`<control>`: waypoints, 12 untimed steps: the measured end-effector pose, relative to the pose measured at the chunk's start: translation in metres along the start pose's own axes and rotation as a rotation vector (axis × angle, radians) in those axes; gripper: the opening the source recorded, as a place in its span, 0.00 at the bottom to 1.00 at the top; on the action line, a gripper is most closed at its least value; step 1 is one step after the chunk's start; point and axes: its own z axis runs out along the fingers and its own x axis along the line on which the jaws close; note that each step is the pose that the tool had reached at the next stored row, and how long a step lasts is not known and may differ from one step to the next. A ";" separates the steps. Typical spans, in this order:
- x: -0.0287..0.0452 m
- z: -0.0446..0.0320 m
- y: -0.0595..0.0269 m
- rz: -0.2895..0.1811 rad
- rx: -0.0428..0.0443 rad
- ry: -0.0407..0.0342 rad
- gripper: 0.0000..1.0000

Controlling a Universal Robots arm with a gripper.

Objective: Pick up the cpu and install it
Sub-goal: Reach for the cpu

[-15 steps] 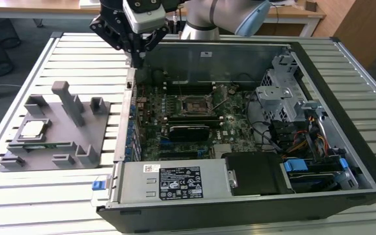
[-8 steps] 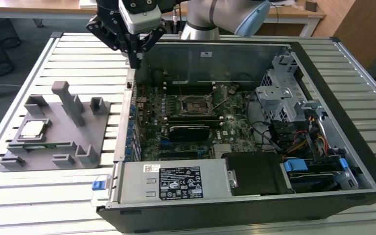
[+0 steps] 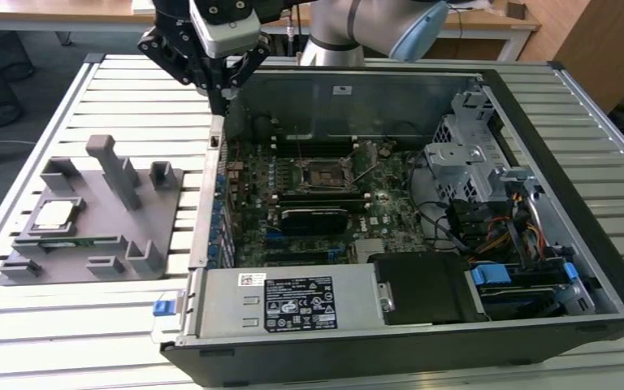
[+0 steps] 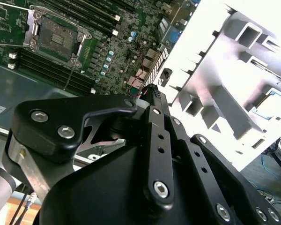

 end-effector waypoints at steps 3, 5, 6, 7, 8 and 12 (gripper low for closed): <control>0.0021 0.0004 -0.0002 0.000 0.0001 0.0007 0.11; 0.0035 0.0006 -0.0003 0.000 0.0002 0.0012 0.11; 0.0042 0.0008 -0.0003 0.000 0.0001 0.0015 0.11; 0.0049 0.0009 -0.0004 0.000 0.0001 0.0016 0.11; 0.0057 0.0010 -0.0005 0.000 0.0002 0.0018 0.11; 0.0085 0.0016 -0.0007 0.000 0.0002 0.0026 0.11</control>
